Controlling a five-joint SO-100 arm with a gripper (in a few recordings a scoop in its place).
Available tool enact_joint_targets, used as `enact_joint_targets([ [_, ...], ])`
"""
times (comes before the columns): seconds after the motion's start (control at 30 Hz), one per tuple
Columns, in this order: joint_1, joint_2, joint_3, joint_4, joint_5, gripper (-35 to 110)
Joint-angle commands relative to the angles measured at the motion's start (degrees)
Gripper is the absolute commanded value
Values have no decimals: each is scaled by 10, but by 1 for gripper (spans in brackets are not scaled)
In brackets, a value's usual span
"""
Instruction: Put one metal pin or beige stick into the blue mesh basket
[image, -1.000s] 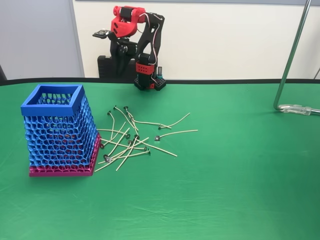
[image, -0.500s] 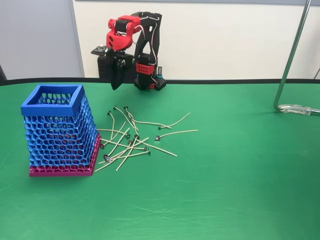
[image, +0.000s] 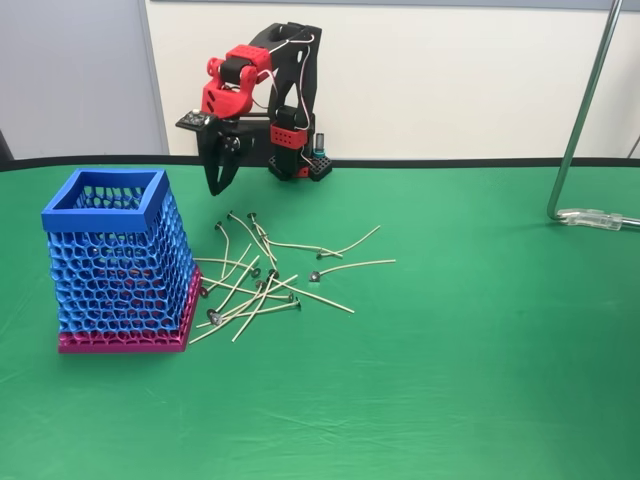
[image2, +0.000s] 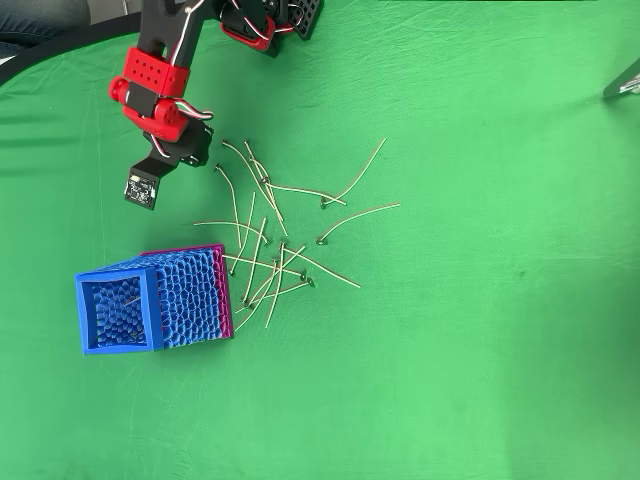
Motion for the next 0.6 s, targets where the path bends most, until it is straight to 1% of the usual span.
enact_joint_targets([
  [0.0, 4, -2, 10, -35, 21, 2],
  [0.23, -12, 7, 40, -65, 62, 6],
  [0.57, -7, 14, 59, -77, 69, 16],
])
